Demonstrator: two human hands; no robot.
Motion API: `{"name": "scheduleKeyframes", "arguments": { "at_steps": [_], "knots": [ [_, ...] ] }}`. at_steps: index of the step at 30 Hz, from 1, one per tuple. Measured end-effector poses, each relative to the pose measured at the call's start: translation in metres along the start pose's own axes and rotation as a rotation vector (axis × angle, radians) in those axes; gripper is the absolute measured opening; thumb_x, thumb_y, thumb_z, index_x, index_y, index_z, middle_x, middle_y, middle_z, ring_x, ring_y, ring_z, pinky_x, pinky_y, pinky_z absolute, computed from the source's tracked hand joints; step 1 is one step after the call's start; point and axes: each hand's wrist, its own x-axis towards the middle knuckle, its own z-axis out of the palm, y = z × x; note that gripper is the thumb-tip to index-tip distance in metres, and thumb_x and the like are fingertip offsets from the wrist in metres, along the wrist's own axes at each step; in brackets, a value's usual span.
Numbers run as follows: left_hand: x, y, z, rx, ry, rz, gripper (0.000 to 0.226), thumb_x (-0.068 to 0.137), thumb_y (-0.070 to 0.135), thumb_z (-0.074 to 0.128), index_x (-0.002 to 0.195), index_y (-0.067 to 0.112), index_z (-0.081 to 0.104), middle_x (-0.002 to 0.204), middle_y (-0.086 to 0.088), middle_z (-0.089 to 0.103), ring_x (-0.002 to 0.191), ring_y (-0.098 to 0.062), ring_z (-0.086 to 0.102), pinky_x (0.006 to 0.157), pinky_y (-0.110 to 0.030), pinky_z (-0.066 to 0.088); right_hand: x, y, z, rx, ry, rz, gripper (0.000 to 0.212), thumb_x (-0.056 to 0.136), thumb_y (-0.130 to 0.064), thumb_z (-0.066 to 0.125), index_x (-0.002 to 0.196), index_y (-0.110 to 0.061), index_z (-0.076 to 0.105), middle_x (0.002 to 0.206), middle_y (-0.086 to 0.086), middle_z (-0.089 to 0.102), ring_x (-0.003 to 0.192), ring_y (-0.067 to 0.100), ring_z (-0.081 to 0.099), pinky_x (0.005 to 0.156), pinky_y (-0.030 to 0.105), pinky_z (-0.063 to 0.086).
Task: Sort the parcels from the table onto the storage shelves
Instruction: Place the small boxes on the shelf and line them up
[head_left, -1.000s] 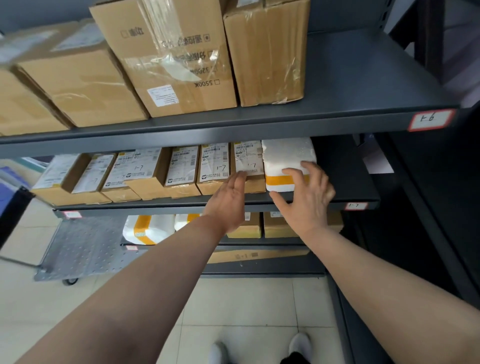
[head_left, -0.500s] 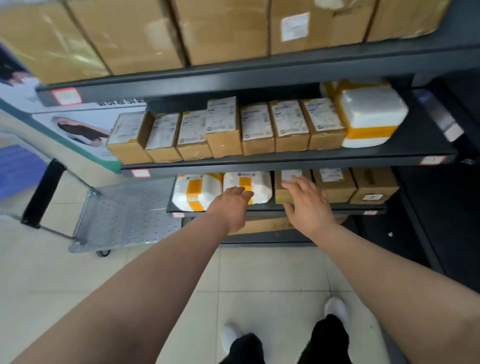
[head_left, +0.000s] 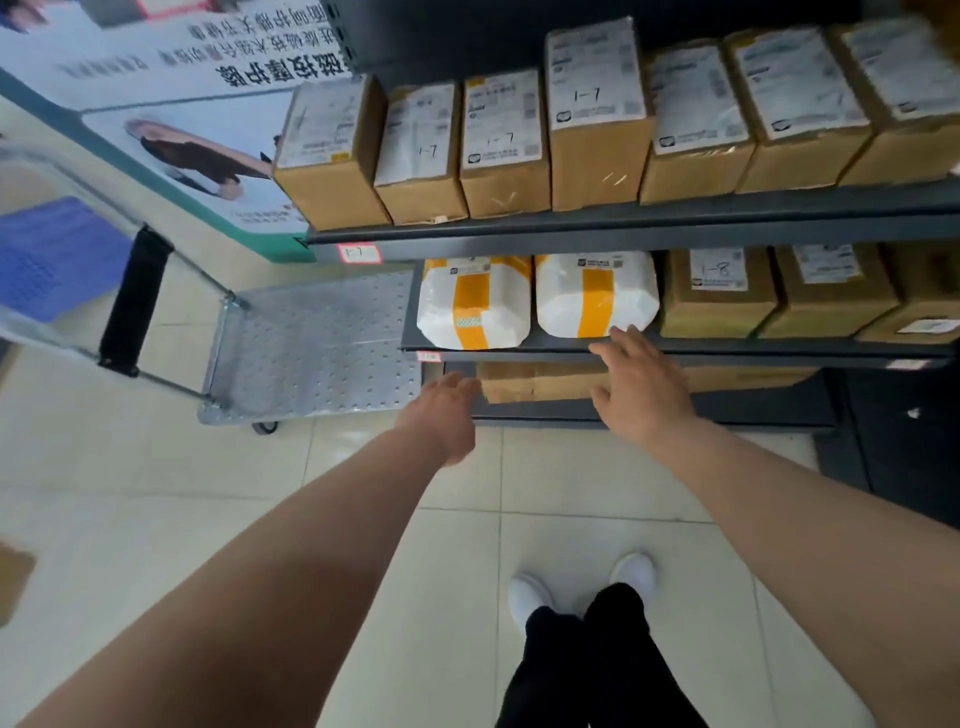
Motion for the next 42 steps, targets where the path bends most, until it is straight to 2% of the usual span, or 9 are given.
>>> {"name": "scheduleKeyframes", "arguments": {
  "at_steps": [5,10,14,17,21,27,32,36,42],
  "knots": [
    [0.044,-0.003,0.033,-0.058,0.022,-0.034,0.070,0.090,0.007,0.053,0.151,0.022,0.023,0.154,-0.004,0.026,0.139,-0.027,0.031,0.105,-0.041,0.038,0.037,-0.005,0.040,0.012,-0.034,-0.017,0.053,0.092,-0.027,0.057,0.141,-0.021,0.039,0.155,0.005,0.025,0.146,0.025,0.012,0.113,0.047,0.024],
    [0.091,0.000,0.054,-0.043,0.046,-0.034,0.083,0.089,0.005,0.057,0.154,0.025,0.010,0.162,-0.008,0.004,0.148,-0.030,0.009,0.112,-0.043,0.029,0.077,0.004,0.069,-0.027,-0.056,-0.016,0.057,0.093,-0.026,0.056,0.145,-0.020,0.033,0.159,0.005,0.013,0.148,0.024,0.003,0.115,0.047,0.020],
    [0.133,0.001,0.053,-0.015,0.122,-0.036,0.089,0.089,0.006,0.058,0.154,0.030,0.003,0.163,-0.007,-0.008,0.149,-0.031,-0.004,0.117,-0.047,0.018,0.114,0.018,0.079,-0.029,0.051,0.024,0.061,0.092,-0.027,0.057,0.146,-0.019,0.030,0.161,0.006,0.007,0.148,0.026,0.000,0.116,0.049,0.018],
    [0.158,-0.005,0.055,0.109,0.172,-0.006,0.095,0.089,0.008,0.060,0.153,0.034,-0.004,0.162,-0.008,-0.016,0.148,-0.033,-0.013,0.119,-0.052,0.011,0.143,0.030,0.080,-0.140,0.136,-0.011,0.076,0.089,-0.030,0.061,0.152,-0.022,0.018,0.161,0.006,-0.001,0.147,0.028,-0.007,0.116,0.052,0.012],
    [0.176,-0.017,0.064,0.232,0.217,0.004,0.107,0.087,0.005,0.061,0.151,0.036,-0.019,0.157,-0.013,-0.027,0.144,-0.036,-0.024,0.117,-0.055,0.006,0.179,0.045,0.079,-0.218,0.108,0.043,0.094,0.086,-0.041,0.065,0.153,-0.033,-0.001,0.160,0.007,-0.017,0.144,0.037,-0.018,0.115,0.054,-0.001],
    [0.184,-0.029,0.062,0.248,0.282,0.003,0.106,0.084,0.008,0.063,0.149,0.041,-0.014,0.161,-0.009,-0.015,0.146,-0.042,-0.012,0.116,-0.054,0.012,0.184,0.033,0.087,-0.274,0.135,0.031,0.091,0.087,-0.038,0.060,0.152,-0.036,-0.003,0.161,0.007,-0.007,0.146,0.037,-0.007,0.117,0.052,0.005],
    [0.184,-0.030,0.055,0.191,0.270,-0.019,0.103,0.083,0.005,0.064,0.150,0.042,-0.004,0.162,-0.005,-0.009,0.147,-0.041,-0.009,0.116,-0.053,0.019,0.181,0.017,0.090,-0.312,0.096,0.038,0.098,0.084,-0.042,0.062,0.151,-0.033,-0.009,0.161,0.009,-0.011,0.145,0.040,-0.009,0.117,0.054,0.007],
    [0.181,-0.026,0.050,0.166,0.253,-0.020,0.101,0.081,0.001,0.062,0.151,0.041,0.000,0.162,-0.005,-0.009,0.147,-0.041,-0.009,0.115,-0.052,0.023,0.178,0.022,0.090,-0.275,0.087,0.008,0.101,0.083,-0.040,0.065,0.151,-0.033,-0.010,0.160,0.009,-0.013,0.145,0.041,-0.012,0.117,0.055,0.002],
    [0.173,0.016,0.050,0.122,0.288,0.038,0.103,0.082,-0.006,0.053,0.152,0.040,-0.008,0.160,-0.006,-0.021,0.148,-0.032,-0.015,0.120,-0.047,0.010,0.147,0.060,0.078,-0.180,0.156,0.029,0.100,0.086,-0.044,0.061,0.151,-0.032,-0.014,0.159,0.005,-0.020,0.145,0.031,-0.020,0.117,0.053,-0.002]
  ]
}}
